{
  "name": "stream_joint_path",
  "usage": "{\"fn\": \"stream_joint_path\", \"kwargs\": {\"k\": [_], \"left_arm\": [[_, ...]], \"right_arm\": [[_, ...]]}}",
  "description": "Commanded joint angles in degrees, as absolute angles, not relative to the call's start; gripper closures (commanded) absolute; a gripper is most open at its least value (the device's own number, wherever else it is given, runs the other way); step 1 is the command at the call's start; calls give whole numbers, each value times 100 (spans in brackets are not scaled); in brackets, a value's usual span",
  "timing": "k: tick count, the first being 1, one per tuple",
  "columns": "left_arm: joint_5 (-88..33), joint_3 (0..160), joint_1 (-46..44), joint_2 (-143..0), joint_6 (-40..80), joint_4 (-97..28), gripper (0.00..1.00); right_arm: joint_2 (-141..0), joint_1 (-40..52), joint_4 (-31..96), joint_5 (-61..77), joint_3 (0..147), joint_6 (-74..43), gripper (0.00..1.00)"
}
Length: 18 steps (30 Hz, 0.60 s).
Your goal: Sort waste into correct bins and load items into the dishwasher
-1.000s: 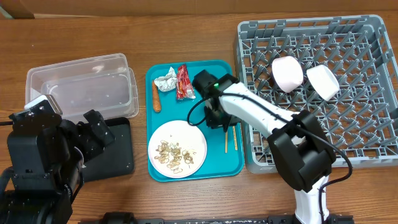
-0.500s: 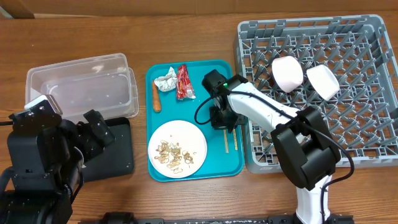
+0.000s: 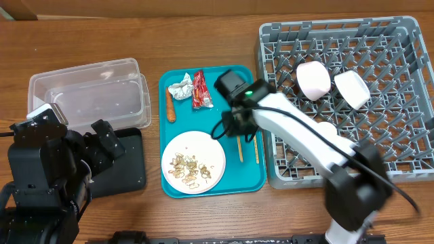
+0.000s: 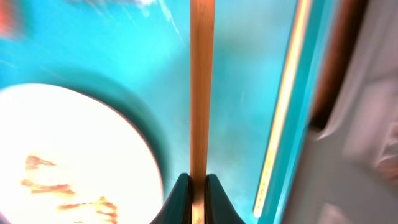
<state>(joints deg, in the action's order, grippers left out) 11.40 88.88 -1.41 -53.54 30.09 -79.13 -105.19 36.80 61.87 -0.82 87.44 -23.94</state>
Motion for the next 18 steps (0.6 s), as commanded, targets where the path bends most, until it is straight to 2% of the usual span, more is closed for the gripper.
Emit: {"fn": "stream_joint_path", "kwargs": {"k": [1, 10, 16, 18], "left_arm": [[1221, 8930, -152, -5363, 3087, -7909, 0], [1221, 8930, -152, -5363, 3087, -7909, 0], [1221, 8930, -152, -5363, 3087, -7909, 0], [1221, 8930, -152, -5363, 3087, -7911, 0]], "right_arm": [[-9710, 3369, 6099, -744, 8976, -2397, 96], [-9979, 2292, 6187, -915, 8919, -1448, 96], [-10440, 2204, 6248, -1223, 8919, -1175, 96], [-10394, 2217, 6292, -1356, 8949, -1199, 81]]}}
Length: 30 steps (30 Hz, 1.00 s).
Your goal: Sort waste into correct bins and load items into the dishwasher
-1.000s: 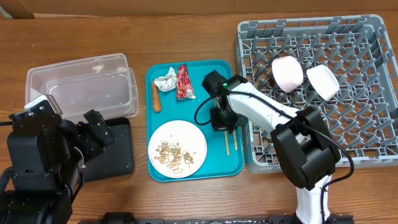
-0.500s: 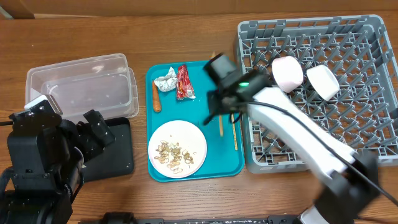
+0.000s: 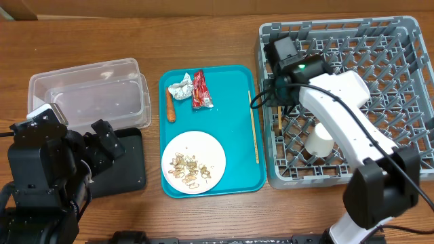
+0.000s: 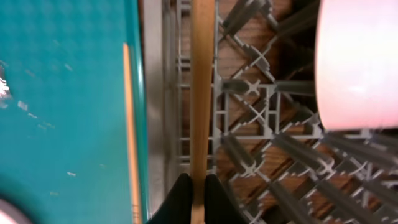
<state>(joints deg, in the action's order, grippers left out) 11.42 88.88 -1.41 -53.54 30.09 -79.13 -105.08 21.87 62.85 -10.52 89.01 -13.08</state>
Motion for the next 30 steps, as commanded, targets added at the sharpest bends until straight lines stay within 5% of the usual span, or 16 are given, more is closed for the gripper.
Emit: {"fn": "stream_joint_path", "kwargs": {"k": [1, 15, 30], "left_arm": [[1221, 8930, -152, -5363, 3087, -7909, 0], [1221, 8930, -152, -5363, 3085, -7909, 0], [1221, 8930, -152, -5363, 3087, -7909, 0]], "right_arm": [[-10346, 2255, 6335, -1358, 8980, -1199, 74], [-10099, 3767, 6154, -808, 8799, -1544, 65], [-11478, 3785, 5293, -1678, 7983, -1850, 67]]}}
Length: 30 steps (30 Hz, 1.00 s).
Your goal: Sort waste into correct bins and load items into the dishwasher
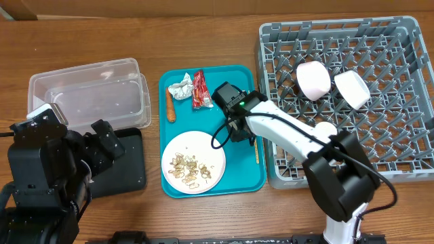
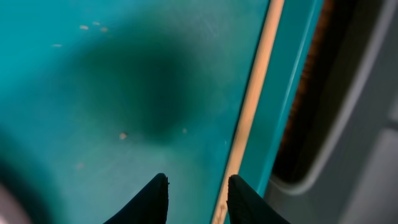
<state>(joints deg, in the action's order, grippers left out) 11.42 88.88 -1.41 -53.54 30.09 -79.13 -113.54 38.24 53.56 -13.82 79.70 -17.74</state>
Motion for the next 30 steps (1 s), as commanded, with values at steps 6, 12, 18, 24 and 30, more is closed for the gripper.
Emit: {"fn": "stream_joint_path", "kwargs": {"k": [6, 12, 18, 24, 30], "left_arm": [[1221, 8930, -152, -5363, 3085, -7909, 0], [1221, 8930, -152, -5363, 3087, -7911, 0], [1221, 8930, -152, -5363, 3085, -7909, 0], [1221, 8930, -152, -5363, 3085, -7909, 0], [1221, 8930, -152, -5363, 3085, -7909, 0]], "right_arm": [[-11926, 3774, 5262, -1841, 7983, -1848, 67], [-12057, 3776, 5299, -1817, 7983, -1844, 67], [-12055, 3776, 5367, -1461, 7985, -1745, 67], [-12055, 3776, 5454, -563, 7985, -893, 67], [-12055, 3776, 5505, -816, 7990, -1140, 76]]}}
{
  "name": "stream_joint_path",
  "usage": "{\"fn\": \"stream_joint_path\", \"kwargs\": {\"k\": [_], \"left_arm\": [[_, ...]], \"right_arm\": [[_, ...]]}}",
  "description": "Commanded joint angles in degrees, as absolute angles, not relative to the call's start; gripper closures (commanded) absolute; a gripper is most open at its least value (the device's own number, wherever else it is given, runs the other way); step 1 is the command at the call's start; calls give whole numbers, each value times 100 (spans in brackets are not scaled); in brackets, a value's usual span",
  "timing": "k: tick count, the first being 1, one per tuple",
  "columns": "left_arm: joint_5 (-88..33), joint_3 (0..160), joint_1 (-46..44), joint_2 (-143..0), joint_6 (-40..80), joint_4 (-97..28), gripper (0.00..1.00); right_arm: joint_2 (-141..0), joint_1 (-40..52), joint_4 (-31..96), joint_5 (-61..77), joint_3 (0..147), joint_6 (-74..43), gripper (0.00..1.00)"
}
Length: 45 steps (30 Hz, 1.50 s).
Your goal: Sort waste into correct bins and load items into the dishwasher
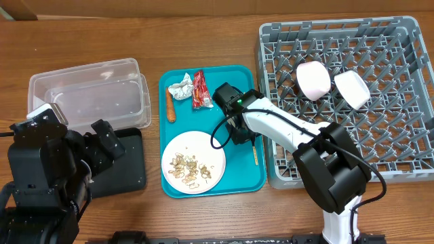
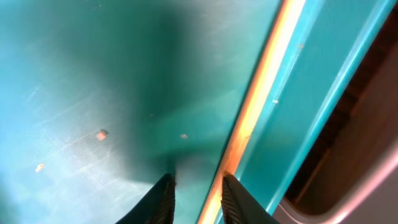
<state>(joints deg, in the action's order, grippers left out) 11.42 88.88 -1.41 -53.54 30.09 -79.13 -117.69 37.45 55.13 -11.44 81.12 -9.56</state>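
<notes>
A wooden chopstick (image 2: 261, 93) lies along the right side of the teal tray (image 2: 93, 93); overhead it shows as a thin chopstick (image 1: 255, 152) beside the tray's right rim. My right gripper (image 2: 196, 186) is open, with its tips down at the tray floor. The chopstick runs just at the right fingertip, and nothing is gripped. Overhead, the right gripper (image 1: 242, 133) sits above the tray's middle right. My left gripper (image 1: 108, 139) rests at the left over the black bin (image 1: 129, 169); its jaws cannot be made out.
On the tray (image 1: 237, 179) are a white plate (image 1: 203, 146) with food scraps, a carrot (image 1: 170, 106), a red wrapper (image 1: 201, 89) and crumpled foil (image 1: 180, 88). The grey dish rack (image 1: 407, 102) on the right holds two cups (image 1: 313, 79). A clear container (image 1: 88, 91) stands at the left.
My right gripper, still open, has come down closer to the tray floor. The chopstick that lay just right of the fingers now runs at the right fingertip. The left arm is unchanged.
My right gripper was shut on one chopstick above the tray, then held it over the rack's left edge. Later it was open and without the chopstick, back over the tray beside the second one. Now its tips are down at that chopstick.
</notes>
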Motion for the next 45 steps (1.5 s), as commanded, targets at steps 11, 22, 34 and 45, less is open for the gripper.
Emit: {"fn": "stream_joint_path", "kwargs": {"k": [11, 22, 34, 45], "left_arm": [[1221, 8930, -152, -5363, 3085, -7909, 0], [1221, 8930, -152, -5363, 3087, -7909, 0], [1221, 8930, -152, -5363, 3085, -7911, 0], [1221, 8930, -152, -5363, 3085, -7909, 0]], "right_arm": [[-12055, 3763, 5701, -937, 8055, -1667, 71], [-12044, 3800, 5760, -392, 8134, -1007, 96], [-10960, 3688, 6534, -397, 9870, -1352, 96], [-10514, 2589, 6696, -1111, 9935, -996, 96]]}}
